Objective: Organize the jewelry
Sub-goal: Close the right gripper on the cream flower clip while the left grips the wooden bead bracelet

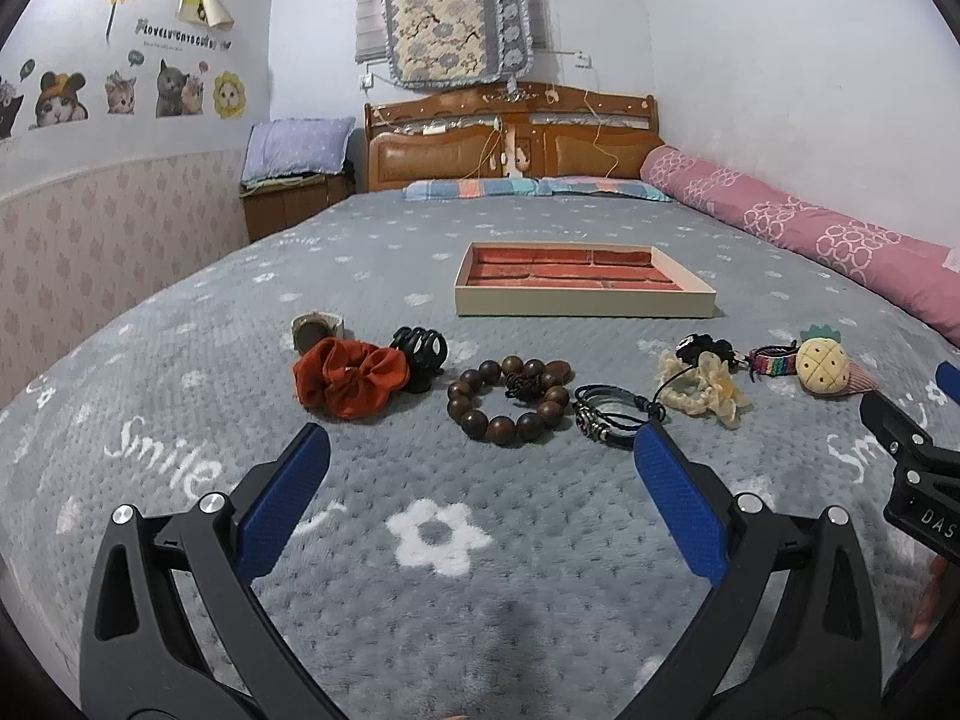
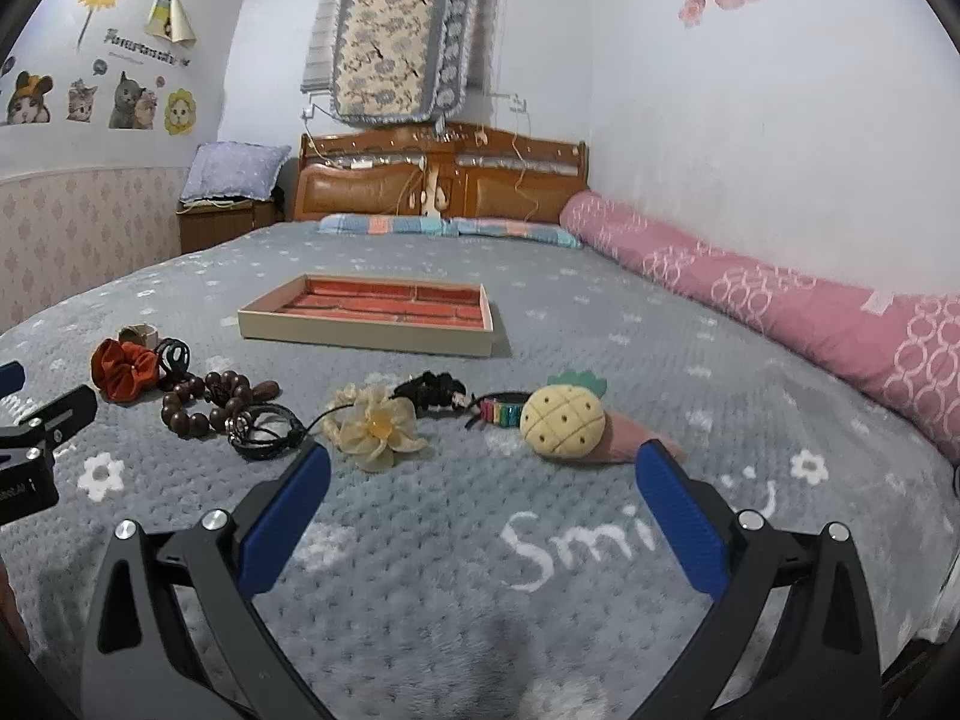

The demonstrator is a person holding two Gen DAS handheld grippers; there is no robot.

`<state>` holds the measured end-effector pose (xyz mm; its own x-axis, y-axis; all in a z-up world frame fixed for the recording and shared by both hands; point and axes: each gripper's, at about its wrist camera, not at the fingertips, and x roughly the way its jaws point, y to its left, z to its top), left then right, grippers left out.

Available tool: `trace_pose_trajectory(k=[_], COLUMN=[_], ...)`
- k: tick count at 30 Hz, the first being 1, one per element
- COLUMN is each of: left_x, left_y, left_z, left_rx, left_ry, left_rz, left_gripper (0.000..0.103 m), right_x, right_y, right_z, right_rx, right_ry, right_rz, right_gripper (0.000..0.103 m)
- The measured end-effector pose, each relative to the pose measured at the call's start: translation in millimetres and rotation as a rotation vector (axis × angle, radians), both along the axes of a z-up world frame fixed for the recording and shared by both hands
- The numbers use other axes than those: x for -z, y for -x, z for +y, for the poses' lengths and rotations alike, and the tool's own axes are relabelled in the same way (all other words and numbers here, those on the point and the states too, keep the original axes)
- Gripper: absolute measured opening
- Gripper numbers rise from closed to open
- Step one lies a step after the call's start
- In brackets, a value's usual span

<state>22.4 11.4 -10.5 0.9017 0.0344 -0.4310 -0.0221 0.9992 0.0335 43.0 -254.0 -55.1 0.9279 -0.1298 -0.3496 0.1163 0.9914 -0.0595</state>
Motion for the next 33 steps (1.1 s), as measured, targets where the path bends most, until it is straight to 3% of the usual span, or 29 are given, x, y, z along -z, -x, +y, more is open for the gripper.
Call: trace_pose_trajectory(k=[12, 18, 33], left_x=[5.8, 5.3, 1.3], left_y=[-20.0, -35.1, -102.2], left_z=[7.5, 7.3, 15.8], left_rx=[0.005, -0.001, 0.011], left_ry=[0.035, -0.001, 0.037], left_rz=[0.078, 0.104, 0.216], left_gripper=[0.098, 0.098, 0.098], right_x=[3.1, 4.0, 17.9], right_y=[-14.7, -26.8, -90.6], right_z=[-4.2, 2.9, 12.9], right_rx=[-0.005, -0.028, -0.113], right_ry=[-0.047, -0.021, -0.075], right_rz=[0.036, 0.061, 0.242], right_gripper=[0.099, 0.099, 0.099])
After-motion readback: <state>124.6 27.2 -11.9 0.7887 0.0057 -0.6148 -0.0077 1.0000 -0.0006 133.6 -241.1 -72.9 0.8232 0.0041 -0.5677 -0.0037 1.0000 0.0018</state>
